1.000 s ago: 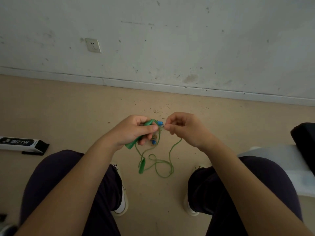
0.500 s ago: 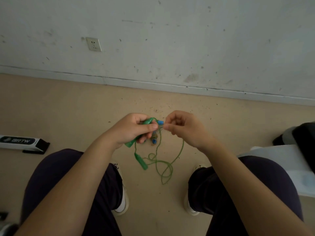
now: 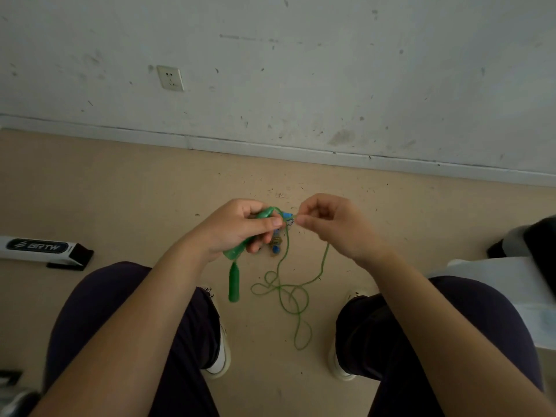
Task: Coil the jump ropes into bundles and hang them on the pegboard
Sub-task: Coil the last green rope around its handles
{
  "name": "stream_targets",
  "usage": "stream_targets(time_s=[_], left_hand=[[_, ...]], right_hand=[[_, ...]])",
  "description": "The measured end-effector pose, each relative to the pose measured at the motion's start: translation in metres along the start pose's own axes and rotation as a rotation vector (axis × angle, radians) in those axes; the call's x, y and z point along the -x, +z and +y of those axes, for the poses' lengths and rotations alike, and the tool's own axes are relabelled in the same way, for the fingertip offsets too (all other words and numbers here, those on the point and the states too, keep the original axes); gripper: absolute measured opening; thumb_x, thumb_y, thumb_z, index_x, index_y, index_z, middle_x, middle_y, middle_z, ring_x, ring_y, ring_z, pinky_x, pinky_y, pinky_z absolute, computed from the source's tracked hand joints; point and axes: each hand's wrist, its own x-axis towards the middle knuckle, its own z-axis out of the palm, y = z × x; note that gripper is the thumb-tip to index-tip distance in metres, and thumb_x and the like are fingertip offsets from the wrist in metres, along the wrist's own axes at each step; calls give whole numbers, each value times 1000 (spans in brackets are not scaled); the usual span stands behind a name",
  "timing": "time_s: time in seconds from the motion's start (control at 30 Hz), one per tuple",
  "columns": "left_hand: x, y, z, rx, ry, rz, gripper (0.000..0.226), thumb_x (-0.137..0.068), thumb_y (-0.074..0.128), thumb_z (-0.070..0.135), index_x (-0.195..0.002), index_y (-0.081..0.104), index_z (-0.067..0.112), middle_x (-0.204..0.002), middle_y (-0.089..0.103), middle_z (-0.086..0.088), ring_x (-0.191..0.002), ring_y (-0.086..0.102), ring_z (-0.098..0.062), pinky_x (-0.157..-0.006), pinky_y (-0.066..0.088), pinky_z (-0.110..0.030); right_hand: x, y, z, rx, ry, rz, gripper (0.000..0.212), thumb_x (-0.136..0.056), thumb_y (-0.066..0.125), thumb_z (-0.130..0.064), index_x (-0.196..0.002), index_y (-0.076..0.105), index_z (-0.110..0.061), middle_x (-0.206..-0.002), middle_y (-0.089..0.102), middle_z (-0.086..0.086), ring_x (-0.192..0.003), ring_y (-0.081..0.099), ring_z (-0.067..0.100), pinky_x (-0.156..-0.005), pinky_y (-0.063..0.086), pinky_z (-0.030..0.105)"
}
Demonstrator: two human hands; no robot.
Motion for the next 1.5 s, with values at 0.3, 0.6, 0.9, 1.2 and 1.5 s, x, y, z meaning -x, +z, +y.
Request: stream_targets(time_s=[0.3, 0.6, 0.9, 1.2, 1.5], left_hand=[[1, -5, -4, 11, 34, 41, 12, -95, 64, 15, -95, 68, 3, -63, 60, -1, -52, 50, -14, -57, 49, -24], [0, -3, -5, 77, -6, -76, 21, -94, 65, 14, -111, 66, 2, -72, 63, 0, -58, 54, -12, -53, 47, -25], [0, 1, -5, 53, -23, -283, 17, -93, 68, 13, -110, 67, 12, -94, 73, -11, -65, 63, -17, -53, 50, -25], [-1, -9, -8, -72, -75, -185, 35, -87, 74, 24, -113, 65, 3, -88, 76, -6, -66, 68, -19, -60, 55, -28], [0, 0, -7, -48, -77, -235, 39, -84, 76, 38, -99, 67, 4, -63, 59, 1, -49, 47, -13, -42, 39, -22]], right_hand=[[2, -15, 1, -131, -6, 22, 10, -87, 72, -18, -94, 66, -19, -70, 66, 1, -58, 57, 11, -59, 46, 23], [-1, -11, 3, -25, 19, 16, 13, -90, 70, -23, -79, 62, -24, -55, 44, -10, -50, 35, 8, -48, 32, 21], [2, -2, 2, -126, 14, -173, 26, -91, 68, -26, -114, 63, -16, -113, 70, 1, -109, 65, 14, -97, 51, 32], [1, -12, 1, -185, 36, -120, 7, -89, 69, -9, -94, 67, -12, -66, 60, -5, -56, 45, 11, -52, 38, 23], [2, -9, 4, -238, 27, -259, 22, -89, 70, -22, -108, 67, -13, -71, 55, 12, -56, 39, 16, -49, 32, 23]])
